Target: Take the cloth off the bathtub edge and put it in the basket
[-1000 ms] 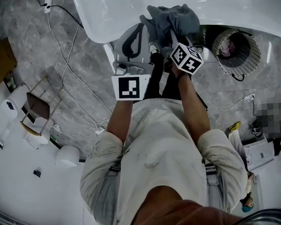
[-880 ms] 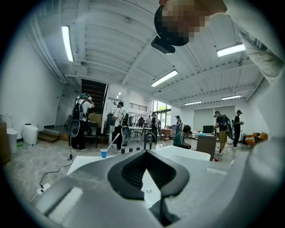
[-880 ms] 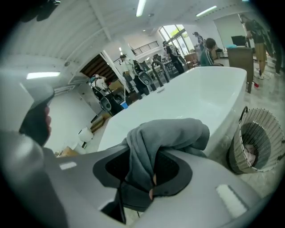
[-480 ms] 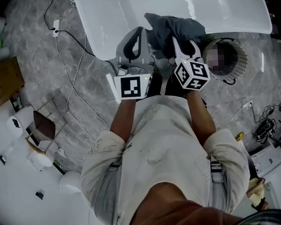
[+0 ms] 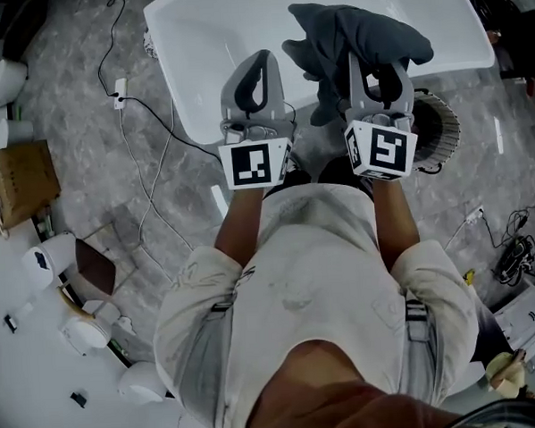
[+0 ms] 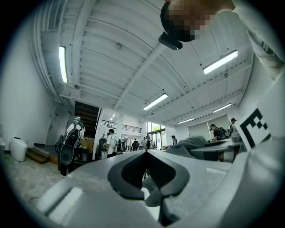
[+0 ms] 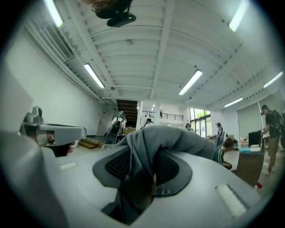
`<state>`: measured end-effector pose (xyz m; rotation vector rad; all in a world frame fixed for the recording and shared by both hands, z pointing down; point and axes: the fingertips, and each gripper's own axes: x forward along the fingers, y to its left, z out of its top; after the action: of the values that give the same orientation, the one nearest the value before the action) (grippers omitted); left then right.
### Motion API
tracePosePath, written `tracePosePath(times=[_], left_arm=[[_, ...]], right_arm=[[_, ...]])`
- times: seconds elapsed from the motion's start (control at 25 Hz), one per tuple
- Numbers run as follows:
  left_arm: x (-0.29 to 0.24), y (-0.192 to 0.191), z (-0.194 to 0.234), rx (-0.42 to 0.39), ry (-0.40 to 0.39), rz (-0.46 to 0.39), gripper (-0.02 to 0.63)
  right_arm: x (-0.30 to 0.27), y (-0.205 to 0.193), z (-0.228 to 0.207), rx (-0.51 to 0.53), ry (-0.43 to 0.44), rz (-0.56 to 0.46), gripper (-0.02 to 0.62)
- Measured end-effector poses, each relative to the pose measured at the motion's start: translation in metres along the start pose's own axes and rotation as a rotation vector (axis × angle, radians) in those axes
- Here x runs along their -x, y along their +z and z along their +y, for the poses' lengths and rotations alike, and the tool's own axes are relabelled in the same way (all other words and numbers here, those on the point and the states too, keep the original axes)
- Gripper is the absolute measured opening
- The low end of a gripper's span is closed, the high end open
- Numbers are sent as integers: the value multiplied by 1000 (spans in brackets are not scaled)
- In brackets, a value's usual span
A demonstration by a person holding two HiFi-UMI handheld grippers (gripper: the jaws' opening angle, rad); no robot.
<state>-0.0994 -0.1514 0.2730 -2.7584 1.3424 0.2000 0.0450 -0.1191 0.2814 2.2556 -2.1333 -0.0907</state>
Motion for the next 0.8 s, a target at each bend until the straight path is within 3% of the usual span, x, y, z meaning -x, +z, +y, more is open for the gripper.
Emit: tracePosePath(times=[0.12, 0.28, 0.56, 0.8], left_arm=[[-8, 18, -5, -14, -14, -33, 0], [-17, 33, -13, -41, -47, -63, 0], [-46, 44, -54, -20, -137, -73, 0], [-71, 36, -126, 2, -299, -71, 0]], right_arm=[[1, 31, -13, 92, -32, -82, 140], [4, 58, -33, 136, -76, -138, 140], [23, 68, -81, 142, -161, -138, 140], [68, 68, -148, 163, -311, -111, 140]])
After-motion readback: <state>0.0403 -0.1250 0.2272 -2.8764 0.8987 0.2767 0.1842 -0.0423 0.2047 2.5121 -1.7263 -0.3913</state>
